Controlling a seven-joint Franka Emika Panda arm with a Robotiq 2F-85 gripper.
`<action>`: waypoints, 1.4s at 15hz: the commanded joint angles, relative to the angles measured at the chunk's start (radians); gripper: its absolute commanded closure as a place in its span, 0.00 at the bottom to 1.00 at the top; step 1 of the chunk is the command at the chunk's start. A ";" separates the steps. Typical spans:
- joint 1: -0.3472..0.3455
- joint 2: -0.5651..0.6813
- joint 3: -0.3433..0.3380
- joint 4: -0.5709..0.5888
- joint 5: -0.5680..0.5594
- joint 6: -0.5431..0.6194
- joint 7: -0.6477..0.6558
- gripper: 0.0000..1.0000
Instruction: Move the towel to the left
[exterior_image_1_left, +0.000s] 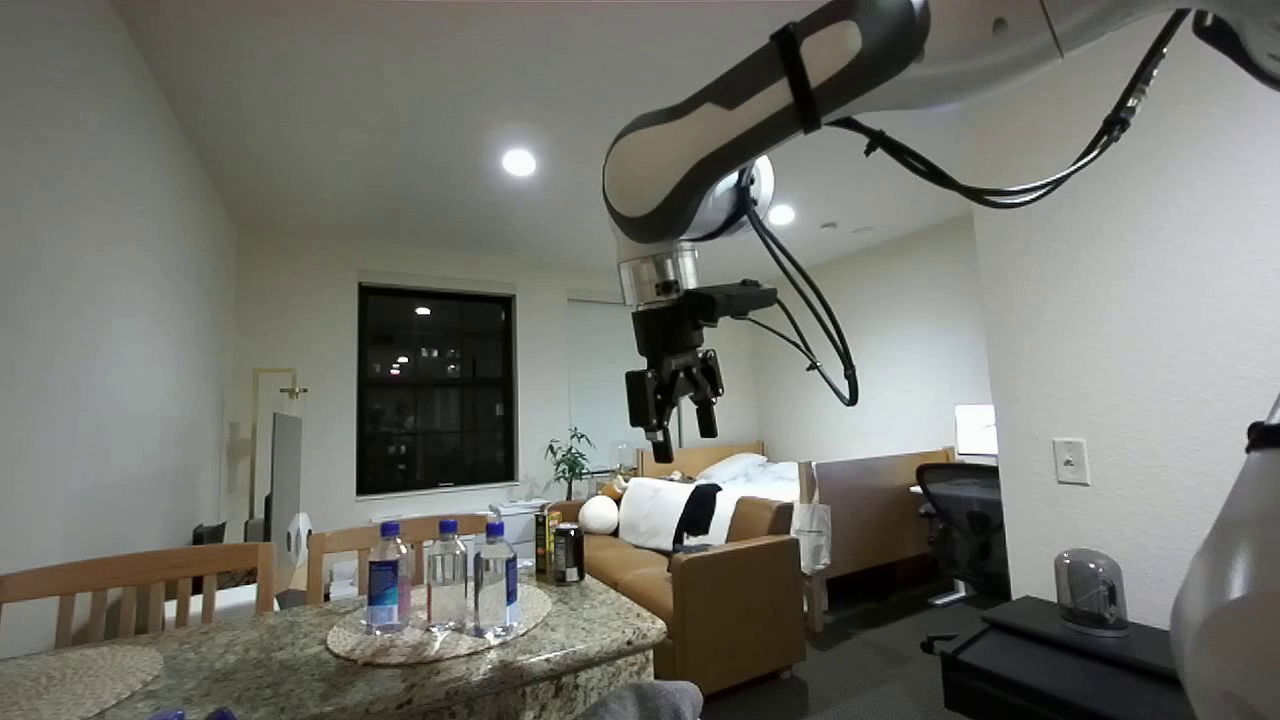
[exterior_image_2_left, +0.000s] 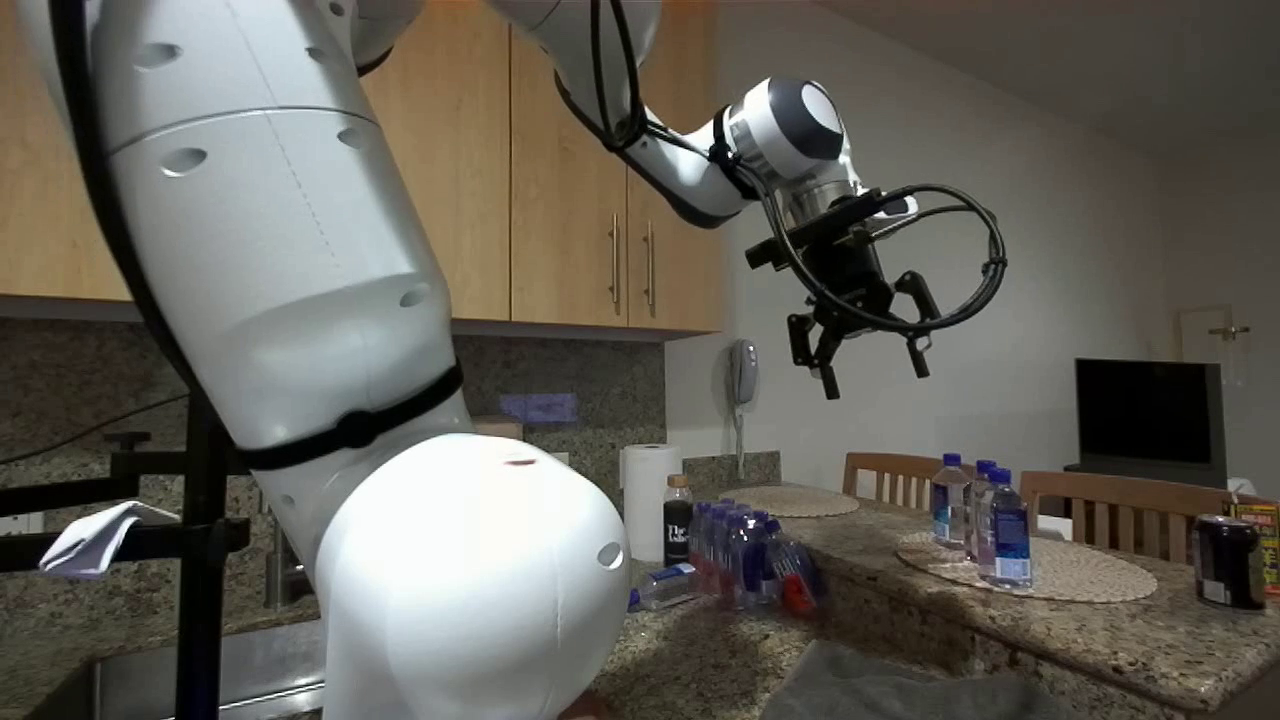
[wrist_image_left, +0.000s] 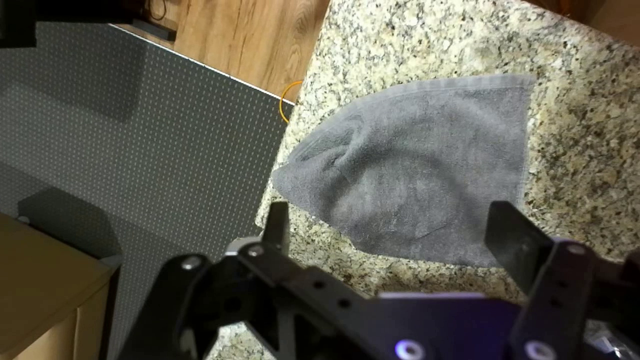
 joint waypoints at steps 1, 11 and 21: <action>0.002 0.121 -0.032 0.066 0.004 0.036 -0.002 0.00; -0.036 0.431 -0.139 0.203 0.176 0.264 -0.006 0.00; -0.035 0.409 -0.136 0.156 0.175 0.289 -0.006 0.00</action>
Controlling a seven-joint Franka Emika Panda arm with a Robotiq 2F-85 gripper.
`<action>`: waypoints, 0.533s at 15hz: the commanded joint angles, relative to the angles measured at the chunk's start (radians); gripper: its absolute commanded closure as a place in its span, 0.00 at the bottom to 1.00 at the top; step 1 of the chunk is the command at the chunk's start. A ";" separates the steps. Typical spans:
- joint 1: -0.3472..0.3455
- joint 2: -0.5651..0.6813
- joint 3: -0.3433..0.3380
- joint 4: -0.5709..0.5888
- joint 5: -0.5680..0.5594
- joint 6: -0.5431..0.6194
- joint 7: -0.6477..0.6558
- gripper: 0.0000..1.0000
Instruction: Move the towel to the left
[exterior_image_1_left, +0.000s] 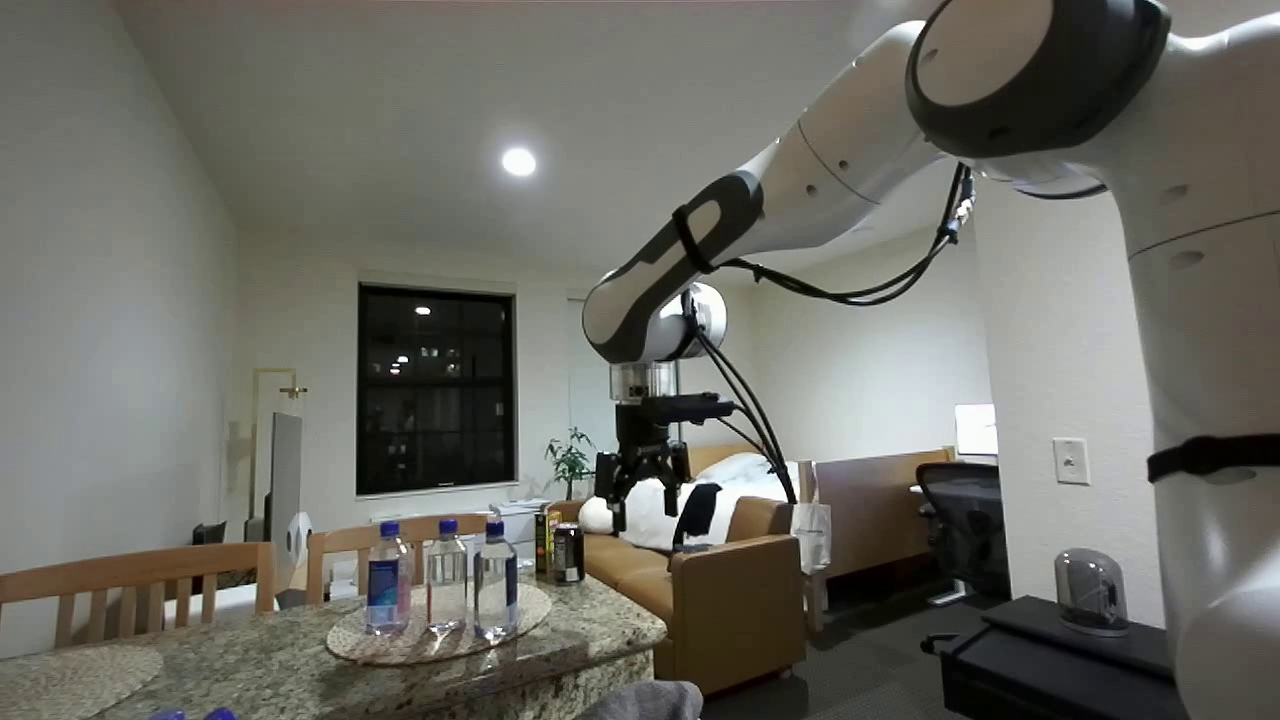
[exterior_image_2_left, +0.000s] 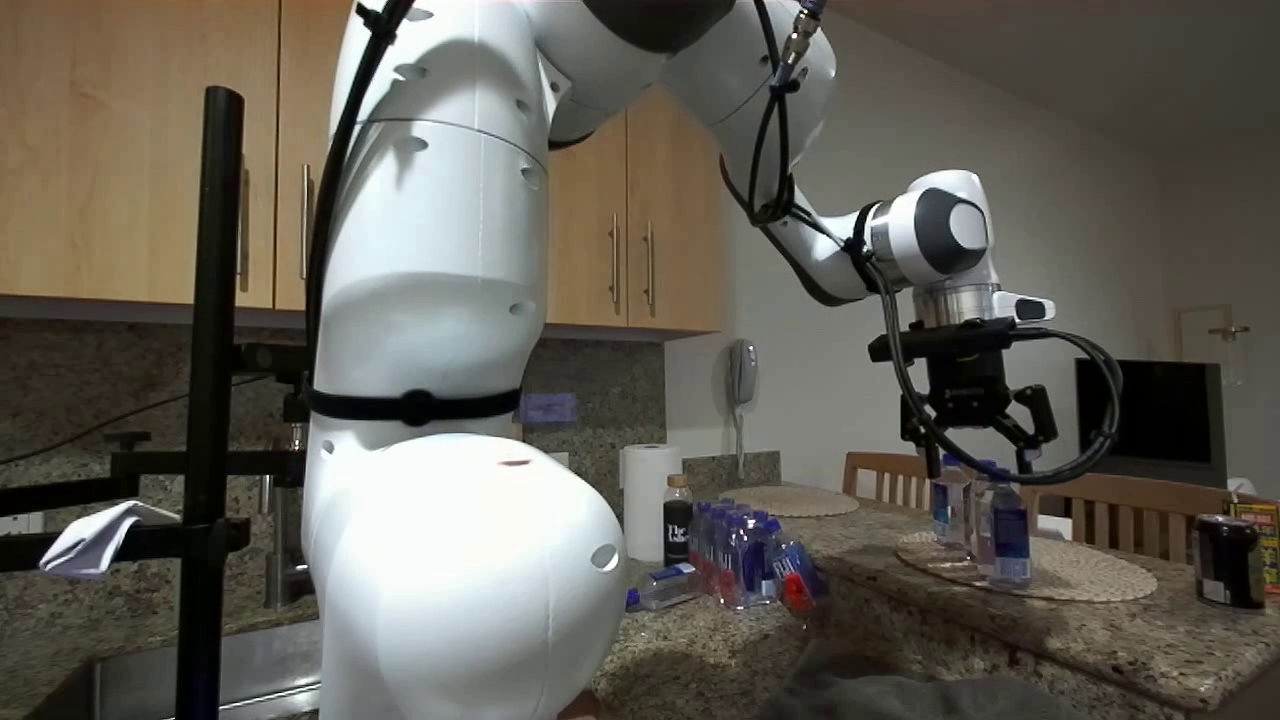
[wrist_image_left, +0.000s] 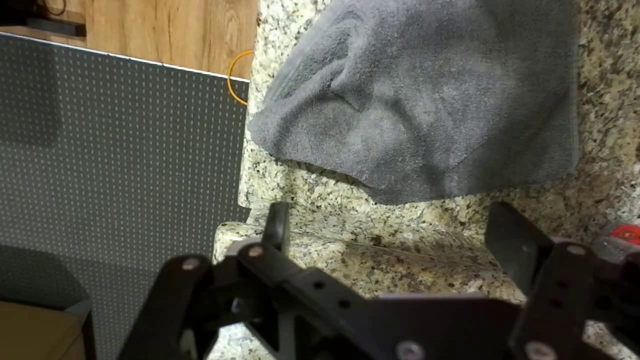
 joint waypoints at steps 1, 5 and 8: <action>-0.010 -0.029 0.001 -0.051 0.029 0.035 0.008 0.00; -0.016 -0.029 -0.007 -0.129 0.031 0.123 0.089 0.00; -0.021 -0.004 -0.017 -0.198 0.030 0.237 0.169 0.00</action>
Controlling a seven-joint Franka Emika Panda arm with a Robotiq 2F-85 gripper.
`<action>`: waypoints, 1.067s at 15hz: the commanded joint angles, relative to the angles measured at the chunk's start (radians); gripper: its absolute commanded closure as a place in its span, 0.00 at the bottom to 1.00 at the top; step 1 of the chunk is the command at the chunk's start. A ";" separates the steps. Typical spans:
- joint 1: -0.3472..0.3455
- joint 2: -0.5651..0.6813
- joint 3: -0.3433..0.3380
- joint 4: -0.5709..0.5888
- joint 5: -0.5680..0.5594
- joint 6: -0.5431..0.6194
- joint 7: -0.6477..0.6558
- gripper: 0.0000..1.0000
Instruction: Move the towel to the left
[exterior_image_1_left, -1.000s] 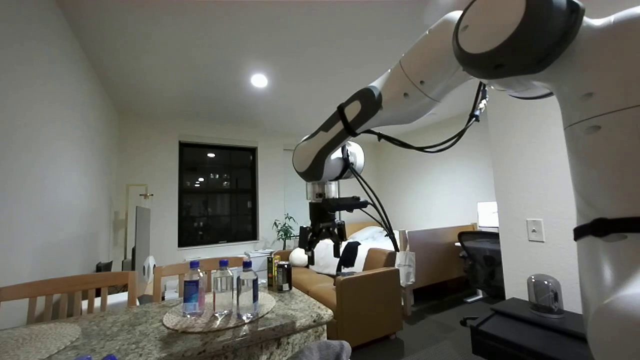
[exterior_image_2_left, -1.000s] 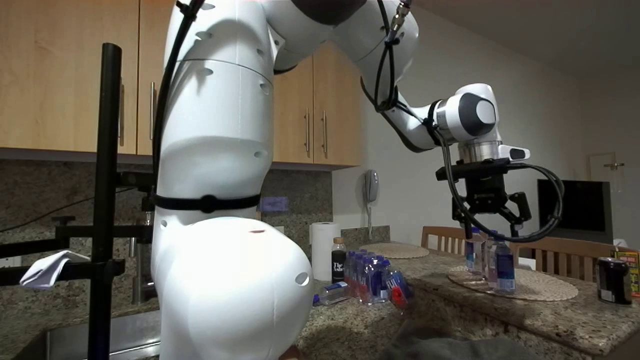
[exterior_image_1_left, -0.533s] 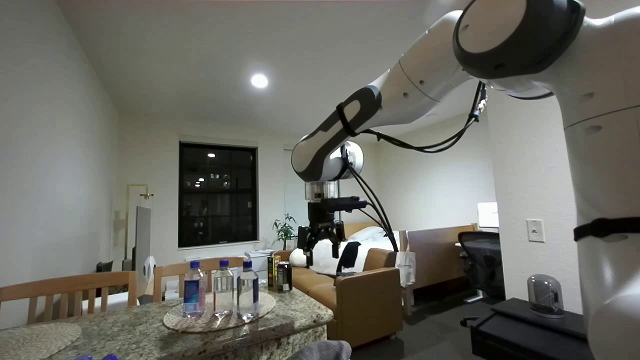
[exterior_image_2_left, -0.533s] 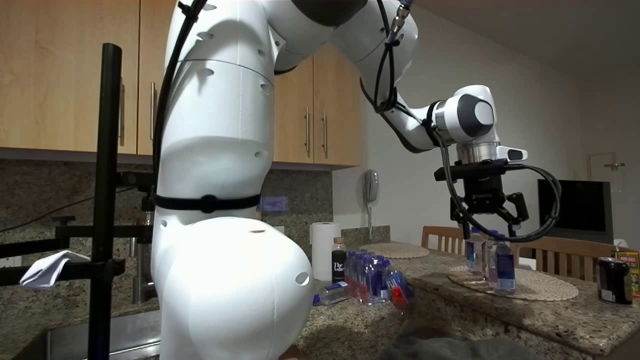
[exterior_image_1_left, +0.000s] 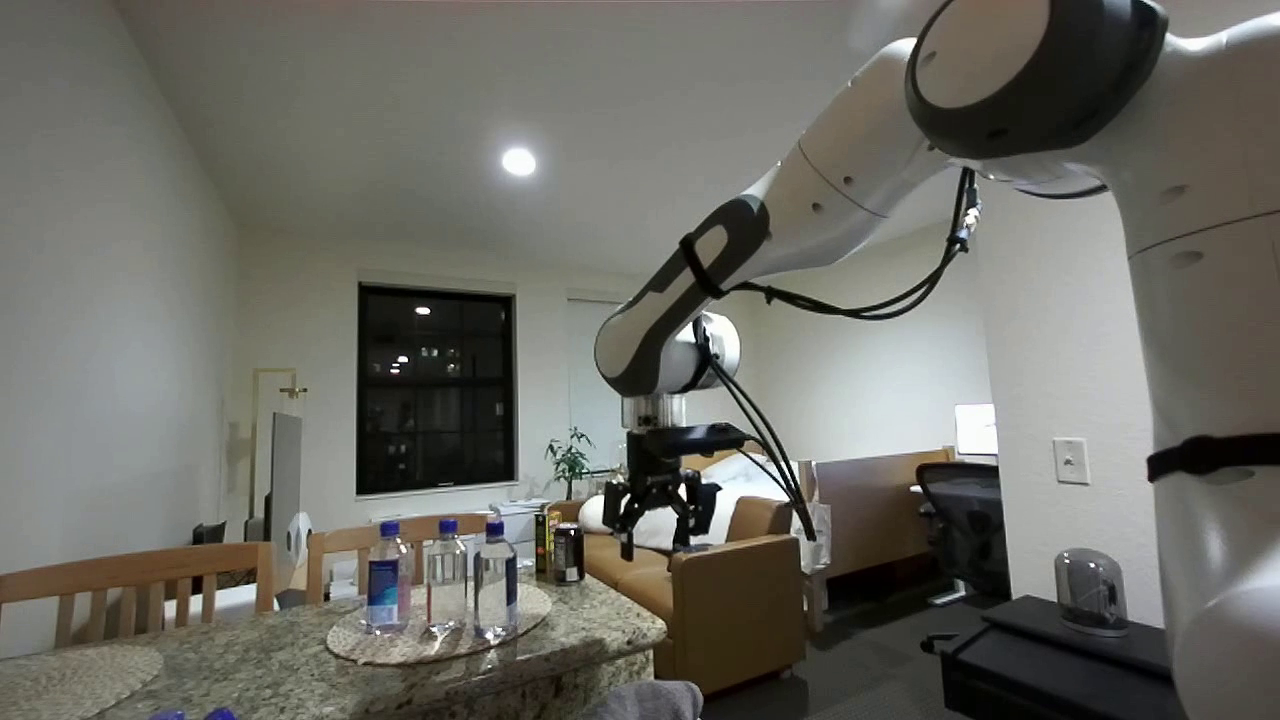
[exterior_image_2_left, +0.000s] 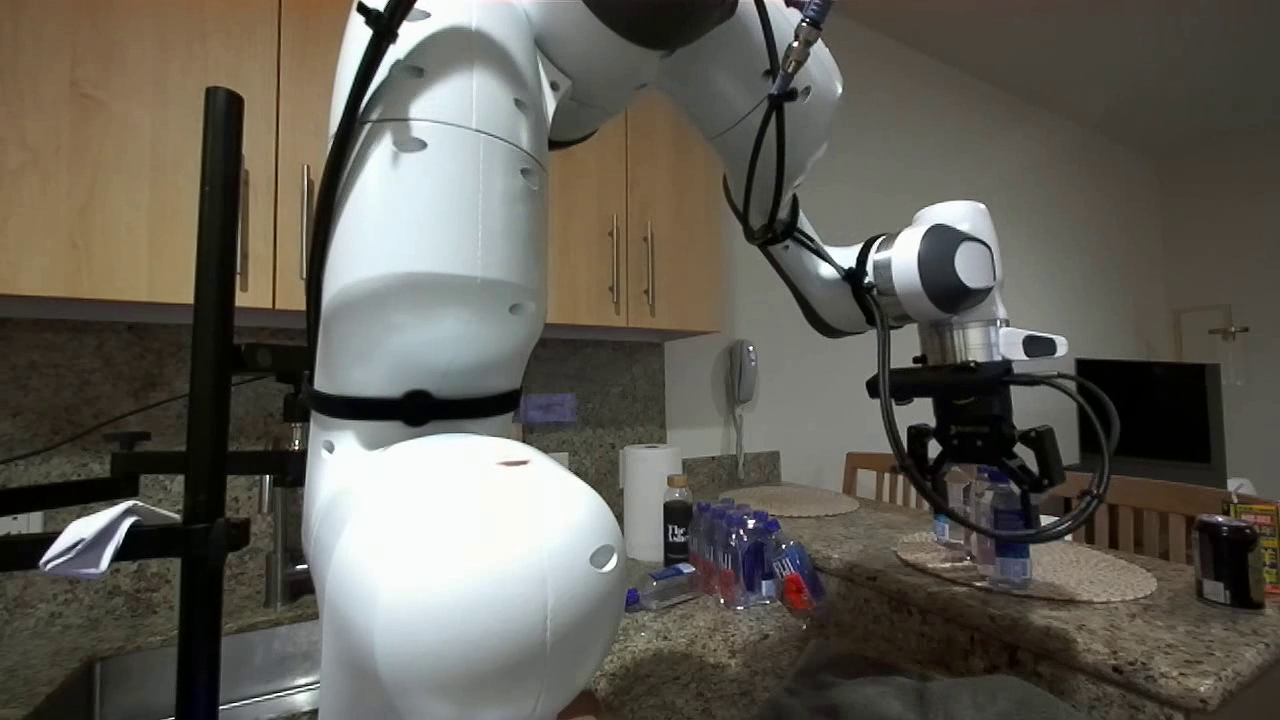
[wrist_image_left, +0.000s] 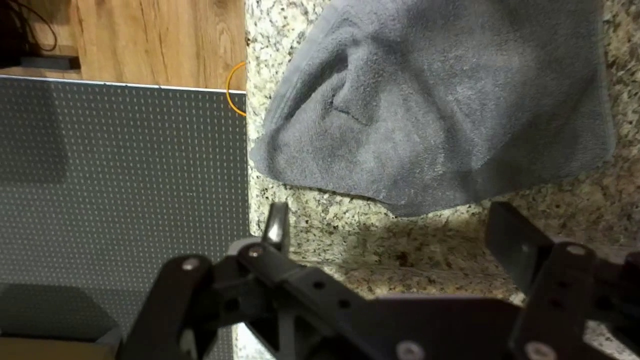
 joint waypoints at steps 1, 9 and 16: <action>-0.016 0.012 -0.005 -0.097 0.018 0.148 0.086 0.00; -0.015 0.251 -0.026 -0.006 0.000 0.319 0.132 0.00; -0.006 0.314 -0.042 0.065 -0.024 0.285 0.137 0.00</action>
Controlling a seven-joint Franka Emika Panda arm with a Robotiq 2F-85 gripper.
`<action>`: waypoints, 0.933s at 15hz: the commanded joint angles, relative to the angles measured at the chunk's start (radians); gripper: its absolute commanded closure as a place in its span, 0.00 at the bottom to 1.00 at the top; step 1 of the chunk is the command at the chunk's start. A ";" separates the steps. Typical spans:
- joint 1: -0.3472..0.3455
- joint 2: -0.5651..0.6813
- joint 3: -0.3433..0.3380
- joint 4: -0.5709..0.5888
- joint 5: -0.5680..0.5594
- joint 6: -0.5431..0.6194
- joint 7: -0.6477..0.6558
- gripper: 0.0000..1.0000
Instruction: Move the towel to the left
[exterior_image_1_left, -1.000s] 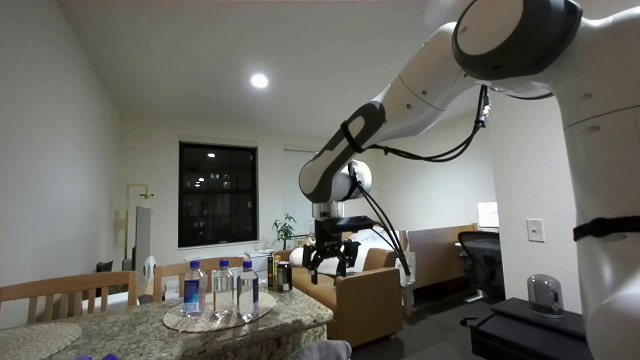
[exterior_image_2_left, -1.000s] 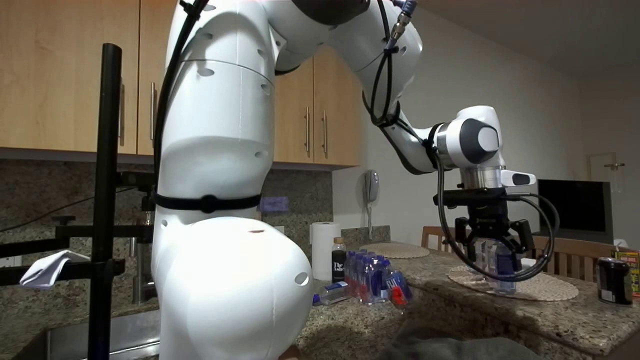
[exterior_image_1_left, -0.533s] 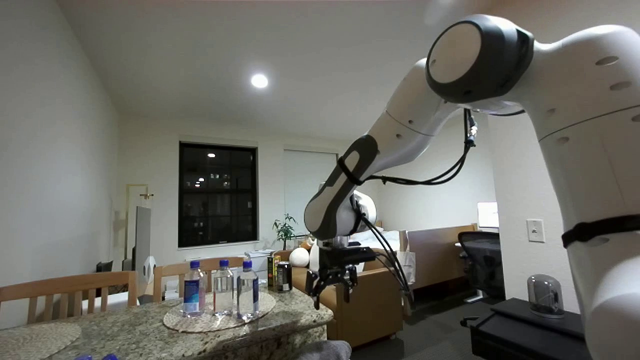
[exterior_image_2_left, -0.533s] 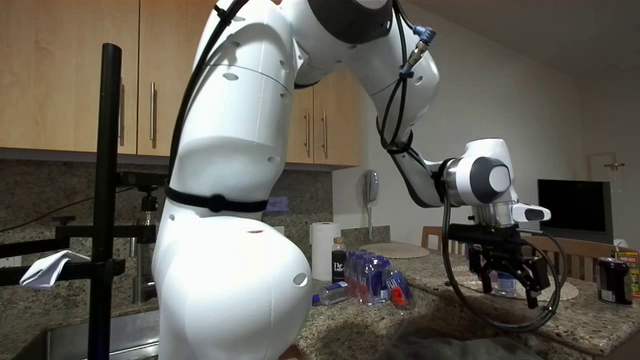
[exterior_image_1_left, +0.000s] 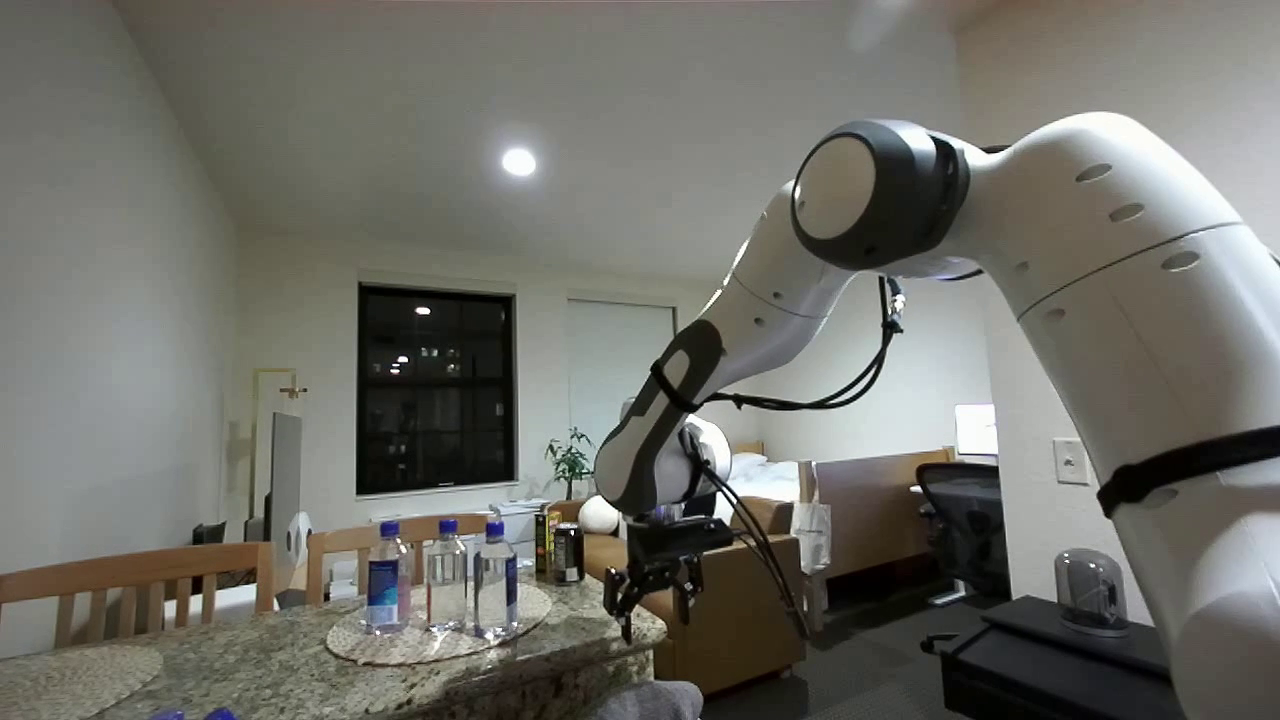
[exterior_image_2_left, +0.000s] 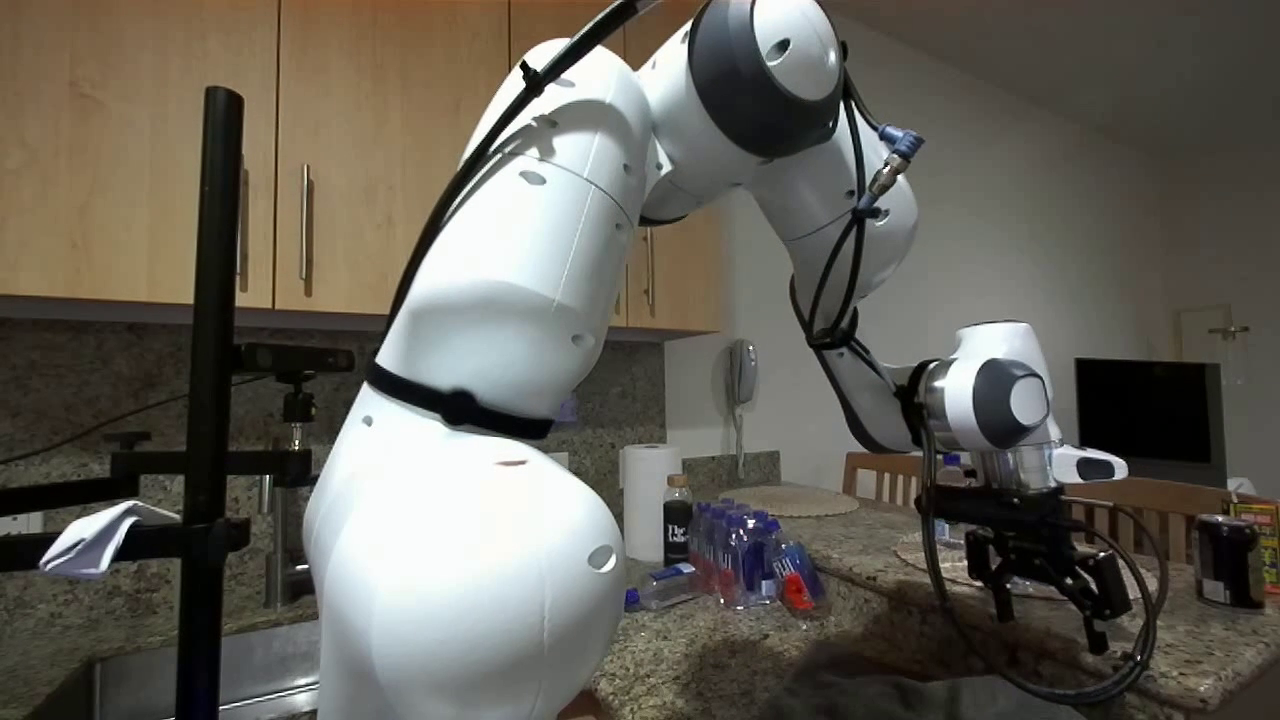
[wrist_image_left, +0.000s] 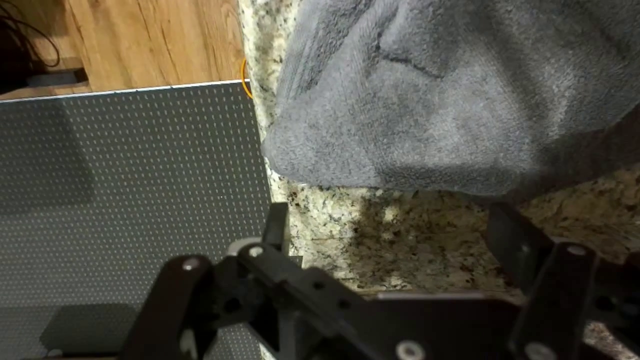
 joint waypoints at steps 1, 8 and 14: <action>0.001 0.000 -0.002 0.003 0.001 -0.003 -0.001 0.00; -0.015 0.079 -0.008 0.039 -0.003 -0.006 -0.047 0.00; -0.027 0.167 0.008 0.108 0.012 -0.032 -0.121 0.00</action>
